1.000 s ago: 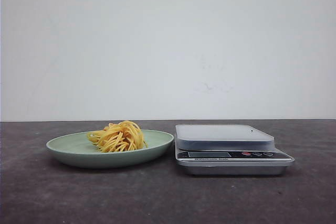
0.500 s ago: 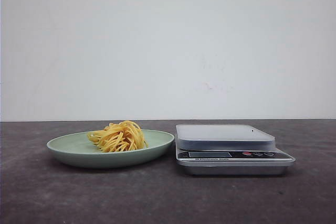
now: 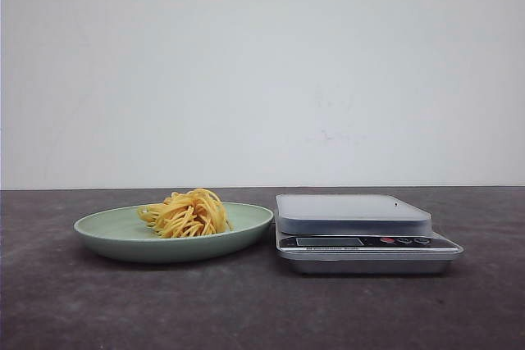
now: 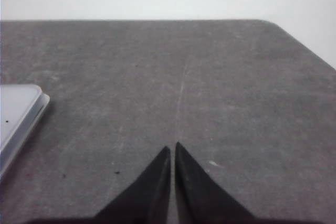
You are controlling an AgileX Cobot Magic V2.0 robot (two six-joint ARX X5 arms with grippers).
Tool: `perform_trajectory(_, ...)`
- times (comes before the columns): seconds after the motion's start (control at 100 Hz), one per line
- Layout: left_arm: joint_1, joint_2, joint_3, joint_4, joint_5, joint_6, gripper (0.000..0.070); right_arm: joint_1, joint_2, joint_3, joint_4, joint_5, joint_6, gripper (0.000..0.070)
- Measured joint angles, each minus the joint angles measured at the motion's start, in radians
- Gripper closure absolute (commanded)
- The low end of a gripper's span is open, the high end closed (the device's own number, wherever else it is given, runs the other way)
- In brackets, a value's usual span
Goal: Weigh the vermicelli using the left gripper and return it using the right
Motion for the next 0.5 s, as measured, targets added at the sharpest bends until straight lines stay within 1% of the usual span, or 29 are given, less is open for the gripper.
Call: perform_trajectory(0.5,0.0,0.0,0.0,0.0,0.0,0.0,0.0688,0.0,-0.001,-0.002,0.014,0.001,-0.009,0.0693)
